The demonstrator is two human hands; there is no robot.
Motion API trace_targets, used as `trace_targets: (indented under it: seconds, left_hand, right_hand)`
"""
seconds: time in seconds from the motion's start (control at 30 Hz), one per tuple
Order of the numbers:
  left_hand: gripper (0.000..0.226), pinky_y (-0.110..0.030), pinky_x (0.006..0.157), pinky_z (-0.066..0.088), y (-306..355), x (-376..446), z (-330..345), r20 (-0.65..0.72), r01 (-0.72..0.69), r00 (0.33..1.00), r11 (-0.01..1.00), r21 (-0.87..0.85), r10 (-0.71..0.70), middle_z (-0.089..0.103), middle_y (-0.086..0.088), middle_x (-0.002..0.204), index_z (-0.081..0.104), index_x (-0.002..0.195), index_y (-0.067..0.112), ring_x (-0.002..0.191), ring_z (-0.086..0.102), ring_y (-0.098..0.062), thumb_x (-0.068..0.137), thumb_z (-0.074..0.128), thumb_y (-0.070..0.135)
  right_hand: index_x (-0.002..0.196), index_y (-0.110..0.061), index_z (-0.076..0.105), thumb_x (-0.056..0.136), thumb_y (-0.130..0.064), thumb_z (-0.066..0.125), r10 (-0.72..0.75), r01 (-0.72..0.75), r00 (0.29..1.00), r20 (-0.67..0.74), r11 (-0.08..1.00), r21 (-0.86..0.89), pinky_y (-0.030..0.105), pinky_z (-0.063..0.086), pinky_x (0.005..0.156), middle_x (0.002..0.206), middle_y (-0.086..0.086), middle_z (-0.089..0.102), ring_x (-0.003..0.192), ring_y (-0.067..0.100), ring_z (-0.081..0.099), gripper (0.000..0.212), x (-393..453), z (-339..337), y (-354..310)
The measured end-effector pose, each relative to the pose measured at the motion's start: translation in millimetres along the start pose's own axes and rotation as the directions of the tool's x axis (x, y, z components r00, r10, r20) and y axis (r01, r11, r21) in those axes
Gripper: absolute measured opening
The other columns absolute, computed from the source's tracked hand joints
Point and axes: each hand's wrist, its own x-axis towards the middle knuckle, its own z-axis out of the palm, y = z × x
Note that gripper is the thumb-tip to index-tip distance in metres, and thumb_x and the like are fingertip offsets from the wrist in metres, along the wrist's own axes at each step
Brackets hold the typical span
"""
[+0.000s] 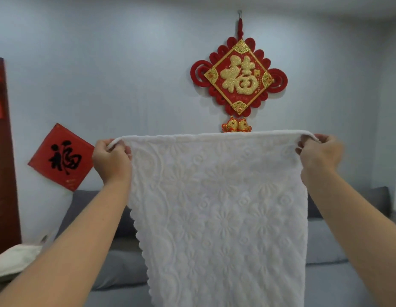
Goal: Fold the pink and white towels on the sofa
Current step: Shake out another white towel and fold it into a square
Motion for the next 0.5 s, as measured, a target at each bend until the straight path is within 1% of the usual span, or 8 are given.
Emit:
trace_targets:
  seconds: [0.1,0.13,0.2,0.27,0.3,0.4,0.47,0.5]
  left_hand:
    - [0.016,-0.029,0.049,0.053,-30,4,-15,0.020,0.240,0.970,0.969,0.054,-0.241,0.067,-0.010,0.075,0.058,0.089,0.015,0.058,0.065,-0.021,0.083,0.050,0.003]
    - [0.016,-0.033,0.051,0.055,-41,6,-22,0.029,0.367,0.929,0.929,0.051,-0.368,0.067,-0.014,0.080,0.054,0.097,0.013,0.061,0.066,-0.026,0.089,0.047,0.000]
    - [0.018,-0.040,0.060,0.061,-62,9,-38,0.048,0.570,0.818,0.819,0.068,-0.574,0.067,-0.020,0.089,0.042,0.113,0.011,0.070,0.070,-0.035,0.100,0.035,0.002]
    - [0.022,-0.042,0.061,0.059,-79,12,-54,0.093,0.649,0.740,0.744,0.161,-0.666,0.065,-0.025,0.098,0.040,0.119,0.005,0.078,0.070,-0.038,0.103,0.025,0.003]
    - [0.028,-0.042,0.065,0.058,-86,14,-63,0.106,0.653,0.727,0.730,0.200,-0.679,0.065,-0.027,0.106,0.042,0.121,0.000,0.083,0.069,-0.038,0.103,0.022,0.001]
    - [0.038,-0.041,0.089,0.053,-93,21,-88,0.073,0.616,0.768,0.766,0.183,-0.636,0.060,-0.029,0.128,0.048,0.128,-0.005,0.103,0.065,-0.036,0.100,0.022,-0.002]
    - [0.035,-0.035,0.083,0.052,-82,30,-107,0.009,0.505,0.857,0.842,0.188,-0.516,0.064,-0.024,0.126,0.058,0.118,-0.003,0.095,0.067,-0.027,0.098,0.030,-0.002]
    - [0.035,-0.034,0.081,0.050,-72,38,-116,-0.014,0.453,0.888,0.870,0.192,-0.460,0.067,-0.022,0.124,0.060,0.119,-0.003,0.094,0.068,-0.024,0.097,0.031,0.000]
  right_hand:
    - [0.087,-0.016,0.062,0.080,-0.012,0.075,0.051,-0.016,0.992,0.111,0.953,-0.302,0.049,0.061,0.081,0.110,0.019,0.065,0.090,0.035,0.069,0.016,-5,11,31]
    - [0.091,-0.011,0.061,0.082,-0.009,0.074,0.131,-0.054,0.977,0.169,0.917,-0.396,0.052,0.061,0.080,0.110,0.020,0.064,0.090,0.039,0.070,0.016,-8,12,44]
    - [0.091,-0.002,0.056,0.093,-0.004,0.063,0.326,-0.145,0.910,0.255,0.828,-0.542,0.054,0.062,0.070,0.109,0.021,0.060,0.076,0.042,0.072,0.008,-18,13,68]
    - [0.100,0.003,0.055,0.100,-0.004,0.050,0.427,-0.159,0.864,0.266,0.733,-0.662,0.050,0.063,0.061,0.111,0.023,0.059,0.065,0.042,0.072,0.008,-31,18,86]
    - [0.110,0.004,0.054,0.100,-0.003,0.046,0.467,-0.180,0.841,0.274,0.718,-0.673,0.049,0.063,0.057,0.116,0.024,0.057,0.068,0.044,0.072,0.014,-39,23,93]
    - [0.126,0.001,0.047,0.101,0.002,0.043,0.617,-0.376,0.721,0.316,0.731,-0.569,0.049,0.062,0.056,0.125,0.022,0.049,0.084,0.051,0.070,0.025,-75,49,105]
    - [0.123,-0.001,0.045,0.104,0.001,0.043,0.653,-0.460,0.634,0.416,0.750,-0.476,0.042,0.058,0.045,0.121,0.020,0.046,0.076,0.047,0.069,0.020,-104,71,102]
    - [0.124,-0.001,0.044,0.104,0.001,0.043,0.646,-0.482,0.596,0.476,0.762,-0.431,0.042,0.060,0.047,0.122,0.020,0.046,0.075,0.045,0.068,0.020,-116,83,99]
